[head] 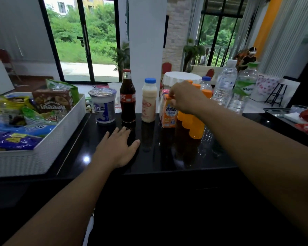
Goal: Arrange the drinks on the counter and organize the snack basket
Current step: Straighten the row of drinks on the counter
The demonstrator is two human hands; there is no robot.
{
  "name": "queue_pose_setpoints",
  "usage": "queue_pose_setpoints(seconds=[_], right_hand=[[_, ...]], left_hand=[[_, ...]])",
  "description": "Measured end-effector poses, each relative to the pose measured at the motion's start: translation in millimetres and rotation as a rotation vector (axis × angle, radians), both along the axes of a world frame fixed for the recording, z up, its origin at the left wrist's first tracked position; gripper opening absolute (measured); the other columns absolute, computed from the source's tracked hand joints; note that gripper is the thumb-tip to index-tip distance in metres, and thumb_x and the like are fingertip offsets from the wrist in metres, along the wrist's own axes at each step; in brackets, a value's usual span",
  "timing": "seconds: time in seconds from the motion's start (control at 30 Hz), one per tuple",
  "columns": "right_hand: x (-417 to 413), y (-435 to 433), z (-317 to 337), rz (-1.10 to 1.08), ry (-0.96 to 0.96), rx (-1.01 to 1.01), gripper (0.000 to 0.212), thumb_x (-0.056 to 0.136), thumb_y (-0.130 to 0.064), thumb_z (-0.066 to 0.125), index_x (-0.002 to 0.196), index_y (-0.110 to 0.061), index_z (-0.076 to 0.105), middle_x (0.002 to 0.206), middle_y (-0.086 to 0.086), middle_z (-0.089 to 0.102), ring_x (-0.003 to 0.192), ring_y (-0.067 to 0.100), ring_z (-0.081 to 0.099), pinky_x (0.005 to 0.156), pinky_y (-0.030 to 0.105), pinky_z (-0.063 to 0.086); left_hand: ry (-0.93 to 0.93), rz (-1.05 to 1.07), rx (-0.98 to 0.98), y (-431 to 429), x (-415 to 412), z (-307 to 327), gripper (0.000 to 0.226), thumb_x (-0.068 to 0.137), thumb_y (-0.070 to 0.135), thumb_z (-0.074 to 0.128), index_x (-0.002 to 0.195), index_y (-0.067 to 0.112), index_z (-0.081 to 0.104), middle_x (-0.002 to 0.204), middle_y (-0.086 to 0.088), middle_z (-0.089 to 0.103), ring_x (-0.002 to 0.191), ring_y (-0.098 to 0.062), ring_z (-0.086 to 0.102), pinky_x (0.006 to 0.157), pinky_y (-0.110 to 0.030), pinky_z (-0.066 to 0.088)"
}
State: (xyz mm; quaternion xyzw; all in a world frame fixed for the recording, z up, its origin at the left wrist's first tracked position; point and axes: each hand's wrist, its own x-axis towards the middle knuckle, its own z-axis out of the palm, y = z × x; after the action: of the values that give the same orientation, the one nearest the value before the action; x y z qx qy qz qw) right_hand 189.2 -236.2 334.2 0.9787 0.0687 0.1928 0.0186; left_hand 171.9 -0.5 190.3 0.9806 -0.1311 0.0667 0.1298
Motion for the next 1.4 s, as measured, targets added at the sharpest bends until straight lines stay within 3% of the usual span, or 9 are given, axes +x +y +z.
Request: queue_pose_setpoints(seconds=[0.2,0.47,0.57,0.7,0.83,1.0,1.2,1.3,1.4], right_hand=[[4,-2,-2,0.040,-0.028,0.053,0.014,0.091,-0.019,0.072,0.100,-0.010,0.067,0.103,0.011,0.066,0.089,0.025,0.065,0.081,0.043,0.058],[8,-6,7,0.046,-0.038,-0.022,0.033,0.086,-0.040,0.076,0.104,-0.012,0.072,0.106,0.012,0.068,0.093,0.026,0.066,0.081,0.046,0.058],[12,-10,13,0.084,0.085,-0.046,0.049,0.081,-0.038,0.080,0.121,-0.015,0.066,0.119,0.009,0.065,0.107,0.024,0.060,0.091,0.043,0.054],[16,-17,22,0.100,0.254,-0.150,0.077,0.073,-0.017,0.087,0.142,-0.026,0.053,0.138,0.004,0.055,0.128,0.027,0.049,0.098,0.039,0.041],[21,-17,24,0.115,0.228,-0.170,0.066,0.078,-0.018,0.084,0.139,-0.024,0.057,0.132,0.006,0.061,0.119,0.026,0.055,0.091,0.037,0.045],[23,-11,24,0.090,0.241,-0.186,0.063,0.082,-0.048,0.076,0.135,-0.019,0.059,0.121,0.004,0.065,0.107,0.022,0.058,0.085,0.035,0.049],[26,-5,23,0.094,0.298,-0.157,0.063,0.082,-0.040,0.078,0.139,-0.023,0.055,0.124,0.002,0.062,0.109,0.022,0.060,0.092,0.038,0.054],[29,-3,20,0.061,0.258,-0.145,0.057,0.081,-0.045,0.079,0.129,-0.020,0.062,0.114,0.004,0.064,0.099,0.022,0.062,0.085,0.039,0.057],[32,0,17,0.026,0.191,-0.167,0.041,0.080,-0.047,0.079,0.102,-0.013,0.068,0.096,0.005,0.065,0.084,0.020,0.064,0.075,0.036,0.057]], left_hand=[[-0.006,0.016,0.009,-1,4,-2,0.082,0.086,0.071,0.018,0.153,0.025,0.024,0.162,0.006,0.016,0.148,-0.013,0.011,0.120,-0.040,0.008],[-0.035,0.016,0.011,-1,2,0,0.078,0.088,0.068,0.022,0.153,0.024,0.027,0.161,0.004,0.020,0.148,-0.014,0.014,0.120,-0.042,0.010],[-0.034,0.017,0.015,-1,2,1,0.078,0.089,0.068,0.022,0.153,0.024,0.026,0.161,0.004,0.020,0.148,-0.014,0.013,0.120,-0.042,0.010],[-0.042,0.012,0.009,-2,1,0,0.077,0.089,0.067,0.023,0.153,0.024,0.027,0.161,0.003,0.021,0.148,-0.015,0.013,0.120,-0.043,0.010],[-0.045,0.010,0.001,-1,1,0,0.077,0.089,0.068,0.023,0.152,0.024,0.027,0.161,0.002,0.022,0.148,-0.015,0.013,0.120,-0.043,0.010],[-0.032,0.014,0.005,-1,1,0,0.078,0.088,0.068,0.021,0.153,0.025,0.026,0.161,0.003,0.021,0.148,-0.015,0.012,0.120,-0.043,0.008],[-0.039,0.014,0.011,-1,1,0,0.077,0.089,0.068,0.020,0.153,0.025,0.025,0.161,0.003,0.021,0.148,-0.015,0.012,0.120,-0.043,0.008],[-0.038,0.017,0.010,-2,1,0,0.077,0.089,0.068,0.021,0.153,0.025,0.026,0.161,0.003,0.021,0.148,-0.015,0.012,0.120,-0.043,0.008],[-0.036,0.014,0.011,-2,0,1,0.077,0.089,0.068,0.021,0.153,0.025,0.025,0.161,0.002,0.021,0.148,-0.015,0.012,0.120,-0.043,0.008]])
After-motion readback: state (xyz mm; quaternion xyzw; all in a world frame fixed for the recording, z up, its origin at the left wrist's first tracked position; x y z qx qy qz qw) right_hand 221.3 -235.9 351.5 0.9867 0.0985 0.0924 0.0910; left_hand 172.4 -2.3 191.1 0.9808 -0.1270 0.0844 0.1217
